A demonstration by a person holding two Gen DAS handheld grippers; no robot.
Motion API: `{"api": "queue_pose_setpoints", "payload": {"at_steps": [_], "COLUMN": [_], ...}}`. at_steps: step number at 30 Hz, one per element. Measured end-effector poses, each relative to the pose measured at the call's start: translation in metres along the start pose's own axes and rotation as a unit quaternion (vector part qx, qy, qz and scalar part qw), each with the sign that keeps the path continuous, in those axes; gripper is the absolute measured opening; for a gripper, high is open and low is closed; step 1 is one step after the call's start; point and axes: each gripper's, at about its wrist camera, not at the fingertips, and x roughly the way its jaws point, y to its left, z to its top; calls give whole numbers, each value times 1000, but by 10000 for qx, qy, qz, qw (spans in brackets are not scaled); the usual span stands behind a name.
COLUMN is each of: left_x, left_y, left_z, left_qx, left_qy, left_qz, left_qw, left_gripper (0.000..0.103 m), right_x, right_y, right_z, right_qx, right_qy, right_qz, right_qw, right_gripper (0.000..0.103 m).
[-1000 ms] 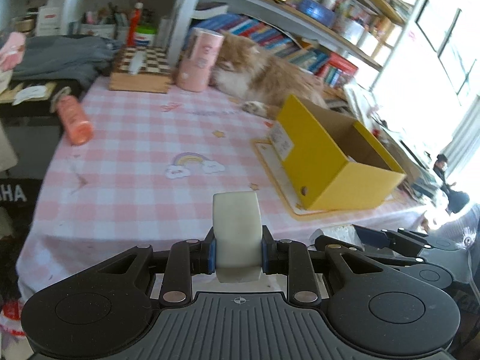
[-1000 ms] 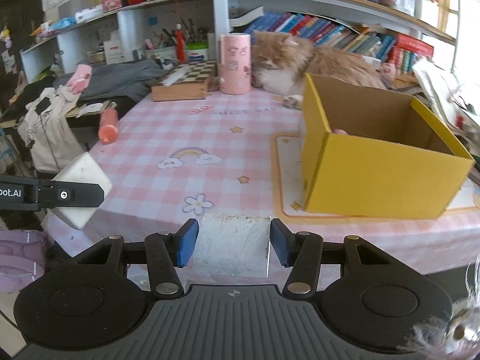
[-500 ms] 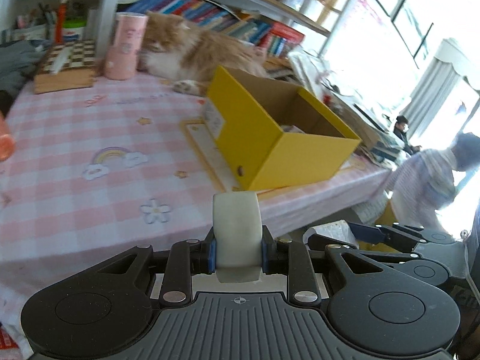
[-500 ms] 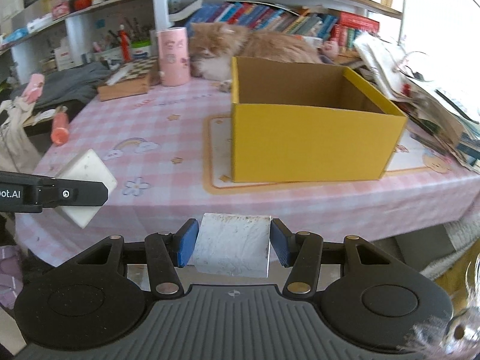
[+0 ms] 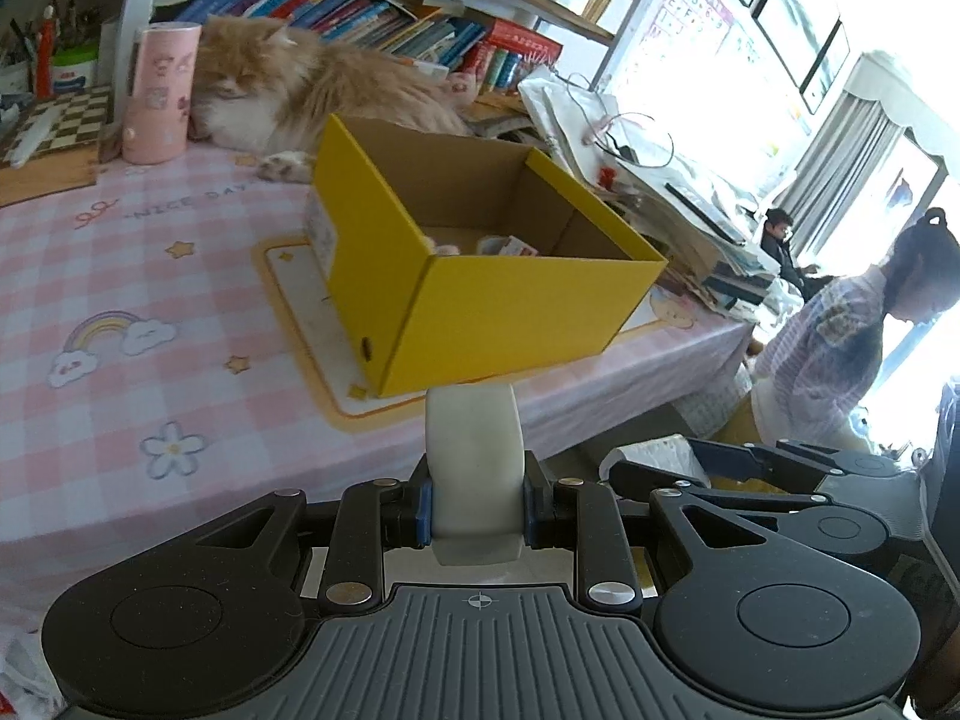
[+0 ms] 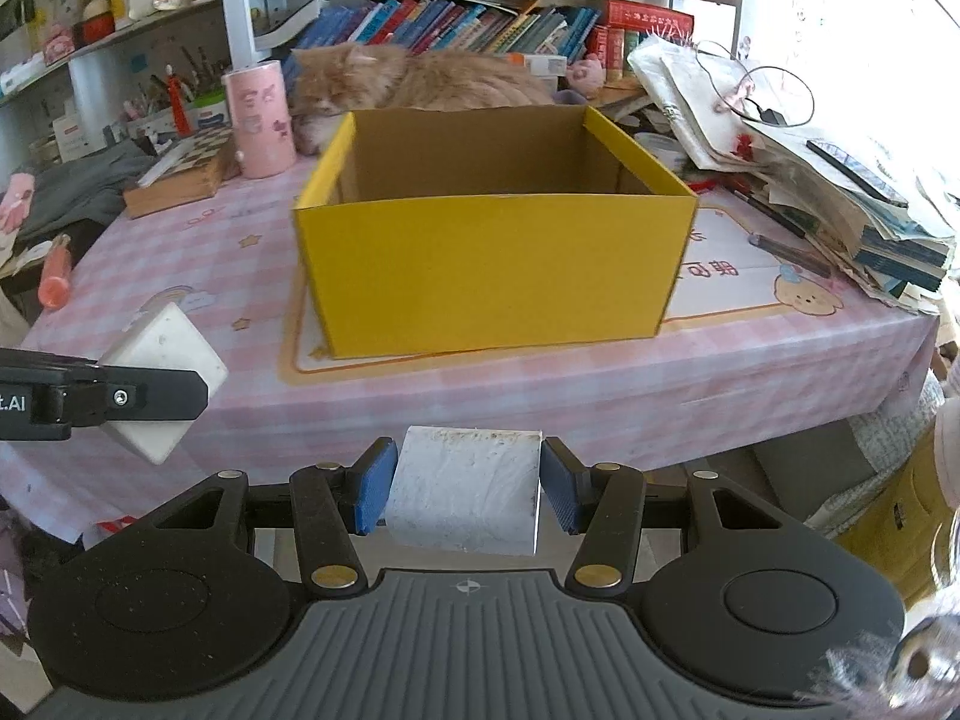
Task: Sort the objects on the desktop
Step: 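Carry the white charger with the left tool while the right tool carries the white block to the box, then lower both tools into the yellow box and open them to release the items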
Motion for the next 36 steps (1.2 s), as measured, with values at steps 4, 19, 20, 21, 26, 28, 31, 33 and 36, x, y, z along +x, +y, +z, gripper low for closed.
{"api": "queue_pose_setpoints", "payload": {"at_steps": [4,19,20,21,26,28,31,33,36], "left_x": [16,46,47,48,50,52,59,66,77], "left_y": [-20,-94,-96,-99,-105,-106,-105,-102,-95], "left_z": [7,54,59,64,85,92,100,106,114], "left_qx": [35,221,226,233,264,311,377,347,295], "left_qy": [52,-719,-807,-873,-1148,-1217,-1274,-1279,-1268], "left_qz": [9,149,196,238,490,600,790,906,1068], "left_qw": [10000,9971,9963,9956,9918,9903,9880,9870,9857], "left_gripper": [25,25,25,25,25,25,25,25,25], "right_x": [2,3,4,4,6,6,9,14,24], "right_y": [-22,-113,-118,-121,-132,-133,-133,-131,-126], "right_z": [5,34,37,41,64,74,88,97,107], "right_qx": [-46,-16,-9,3,-30,-70,-130,-196,-327], "right_qy": [-20,-609,-655,-699,-958,-1096,-1295,-1389,-1465], "right_qz": [74,166,207,255,546,664,824,903,1017], "right_qw": [10000,9980,9976,9972,9939,9917,9881,9860,9834], "right_gripper": [49,49,49,49,49,49,49,49,49]}}
